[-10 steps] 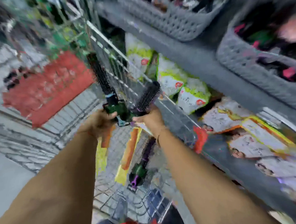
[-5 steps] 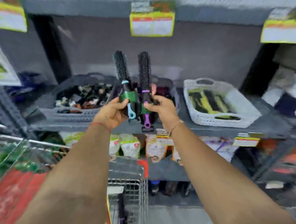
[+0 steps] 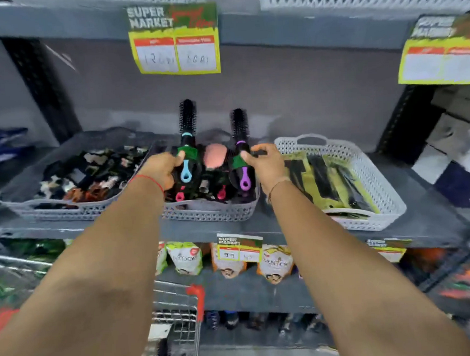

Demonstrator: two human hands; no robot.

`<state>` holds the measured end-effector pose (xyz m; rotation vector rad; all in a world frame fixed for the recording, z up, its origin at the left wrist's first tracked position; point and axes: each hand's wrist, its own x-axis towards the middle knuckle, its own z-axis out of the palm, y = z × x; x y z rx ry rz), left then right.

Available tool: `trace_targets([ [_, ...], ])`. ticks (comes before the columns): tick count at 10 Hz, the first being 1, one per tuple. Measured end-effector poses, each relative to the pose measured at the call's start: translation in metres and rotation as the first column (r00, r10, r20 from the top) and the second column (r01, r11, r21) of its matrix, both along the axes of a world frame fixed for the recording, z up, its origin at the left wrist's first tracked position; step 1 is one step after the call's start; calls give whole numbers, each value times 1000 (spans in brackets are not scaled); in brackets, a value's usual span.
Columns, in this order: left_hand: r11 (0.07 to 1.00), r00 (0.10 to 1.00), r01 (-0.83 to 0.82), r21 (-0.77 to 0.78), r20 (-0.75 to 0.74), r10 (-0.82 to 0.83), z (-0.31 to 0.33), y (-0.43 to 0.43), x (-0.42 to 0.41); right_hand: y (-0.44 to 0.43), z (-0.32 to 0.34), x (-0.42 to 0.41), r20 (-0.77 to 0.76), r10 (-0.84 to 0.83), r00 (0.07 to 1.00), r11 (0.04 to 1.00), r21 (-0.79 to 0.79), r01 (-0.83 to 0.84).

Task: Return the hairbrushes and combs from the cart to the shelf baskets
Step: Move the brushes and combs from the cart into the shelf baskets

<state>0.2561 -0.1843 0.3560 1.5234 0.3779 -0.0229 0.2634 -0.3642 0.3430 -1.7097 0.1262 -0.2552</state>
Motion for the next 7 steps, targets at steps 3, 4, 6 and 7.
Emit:
trace_targets([
  [3,568,965,129,813,-234,116,-49,37,49,29,-39,48,-321,-115,940,808,-580,-100],
  [4,518,958,168,839,-263,116,-47,37,50,39,-41,49,-303,-155,940,732,-675,-97],
  [6,567,986,149,810,-165,-24,-42,56,40,49,-38,48,-195,-216,957,428,-900,-87],
  [7,892,990,-125,435,116,83,-25,93,15,84,-7,41,-37,-103,994,607,-794,34],
])
